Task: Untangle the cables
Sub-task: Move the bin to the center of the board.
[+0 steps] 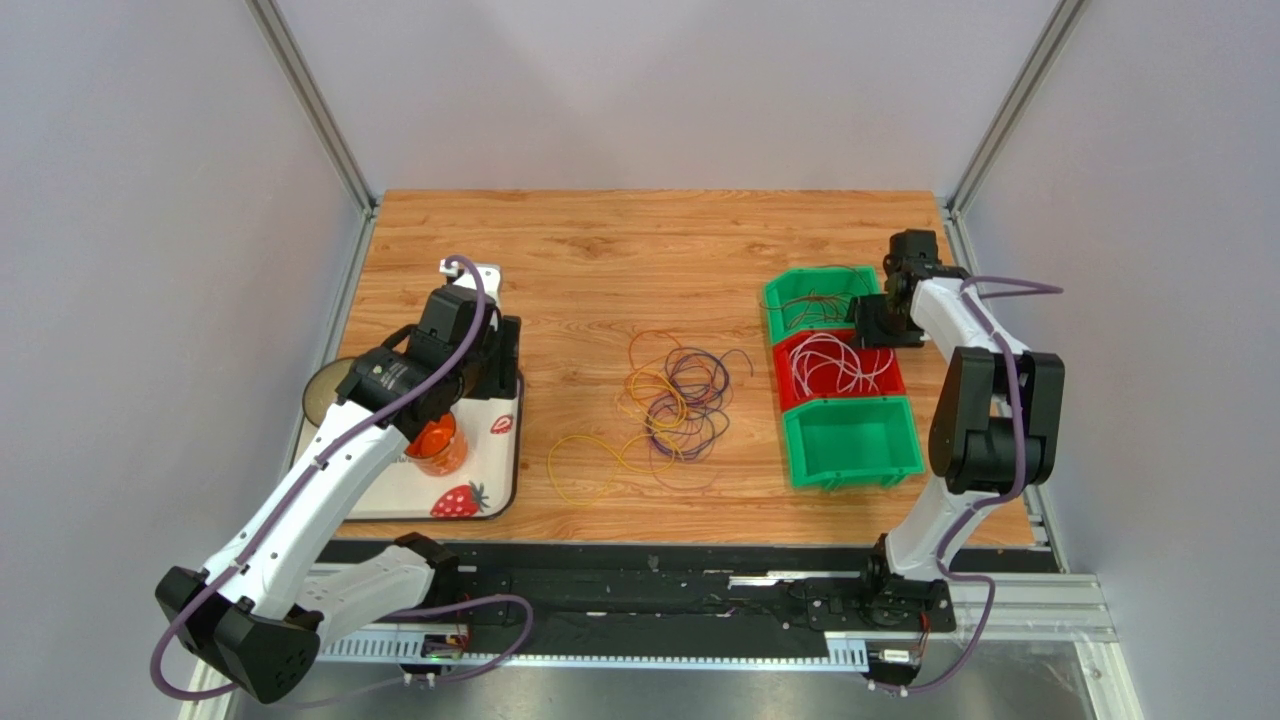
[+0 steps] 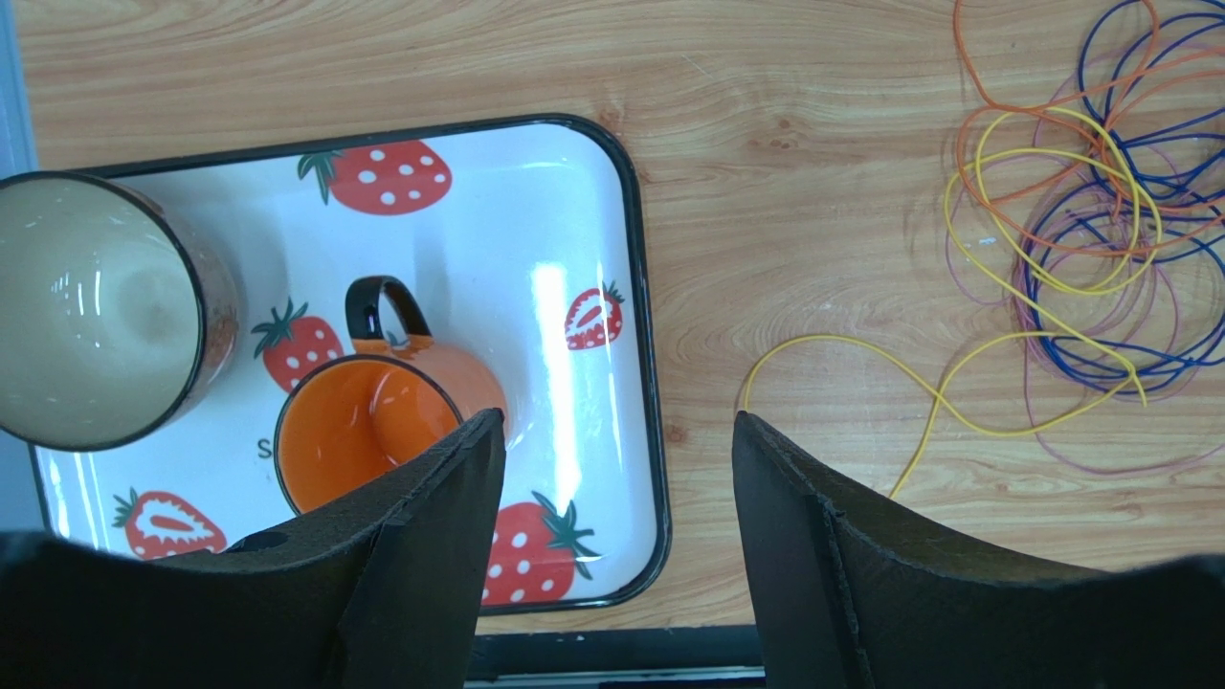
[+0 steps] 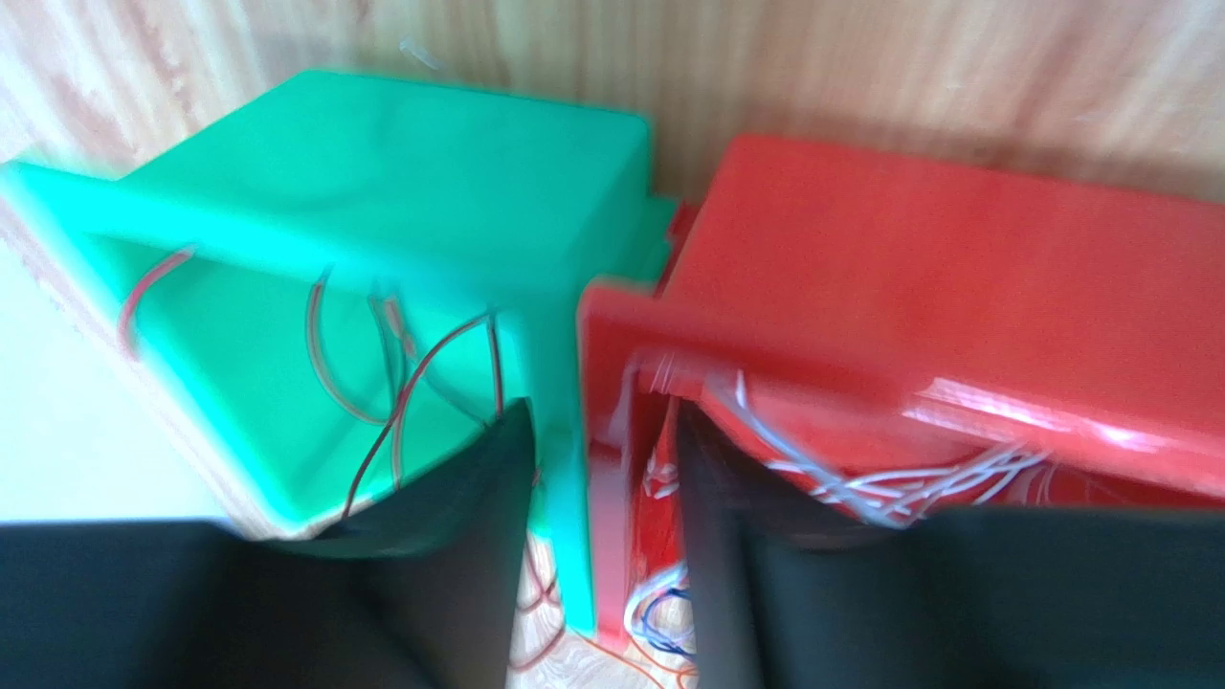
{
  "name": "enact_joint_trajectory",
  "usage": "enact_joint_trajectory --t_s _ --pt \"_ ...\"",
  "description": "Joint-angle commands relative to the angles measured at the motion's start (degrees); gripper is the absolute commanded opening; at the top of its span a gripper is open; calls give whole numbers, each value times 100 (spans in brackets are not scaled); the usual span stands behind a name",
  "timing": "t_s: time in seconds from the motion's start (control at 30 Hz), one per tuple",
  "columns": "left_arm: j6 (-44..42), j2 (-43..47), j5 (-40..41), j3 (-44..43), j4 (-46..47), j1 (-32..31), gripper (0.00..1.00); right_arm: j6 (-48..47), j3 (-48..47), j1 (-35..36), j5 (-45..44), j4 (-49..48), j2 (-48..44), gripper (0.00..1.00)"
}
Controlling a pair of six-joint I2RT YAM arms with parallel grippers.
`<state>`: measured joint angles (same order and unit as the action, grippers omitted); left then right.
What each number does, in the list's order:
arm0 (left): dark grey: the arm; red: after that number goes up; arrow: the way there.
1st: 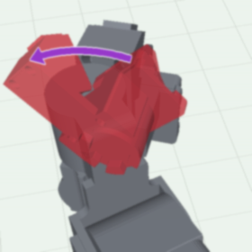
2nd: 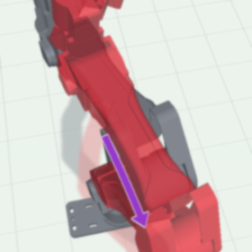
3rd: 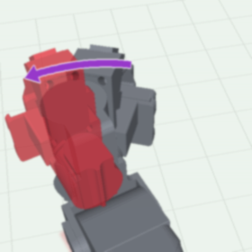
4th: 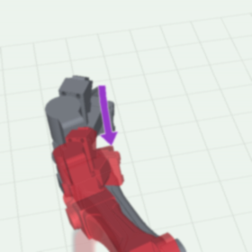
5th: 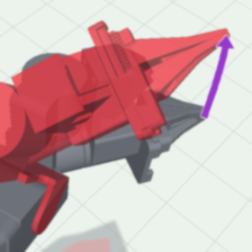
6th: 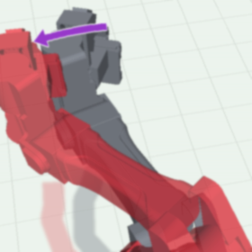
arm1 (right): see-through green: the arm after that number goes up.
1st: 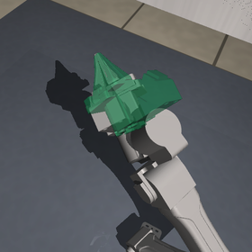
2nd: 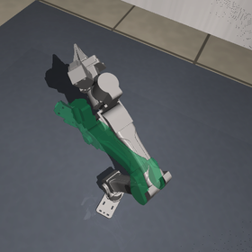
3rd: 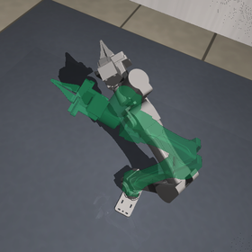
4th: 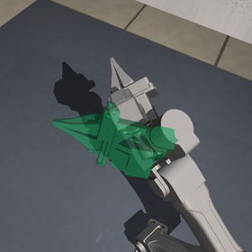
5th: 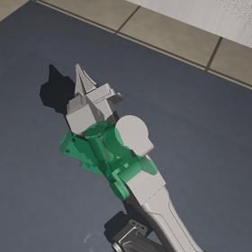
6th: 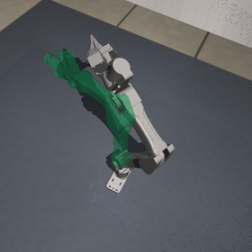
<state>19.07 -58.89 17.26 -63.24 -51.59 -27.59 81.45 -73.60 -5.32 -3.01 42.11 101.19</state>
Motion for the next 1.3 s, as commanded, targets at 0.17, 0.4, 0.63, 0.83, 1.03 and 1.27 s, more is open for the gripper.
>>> enact_joint_trajectory --t_s 0.17,0.4,0.63,0.83,1.03,1.27 --pt "-96 36 94 5 62 26 68 -287 -479 5 81 -449 -73 52" --pt "-96 45 129 5 53 26 68 -463 -611 -4 160 -274 -266 53" --pt "-96 53 129 5 62 26 68 -656 -655 5 494 -238 -643 53" --pt "-96 -61 -55 -30 53 26 69 -1210 -594 40 827 -537 -1250 49" --pt "175 -184 -976 -92 123 17 69 -2052 -620 425 986 -624 -1794 49" --pt "843 -807 -1225 49 782 -527 69 -3362 -655 1489 837 -335 -2015 50"
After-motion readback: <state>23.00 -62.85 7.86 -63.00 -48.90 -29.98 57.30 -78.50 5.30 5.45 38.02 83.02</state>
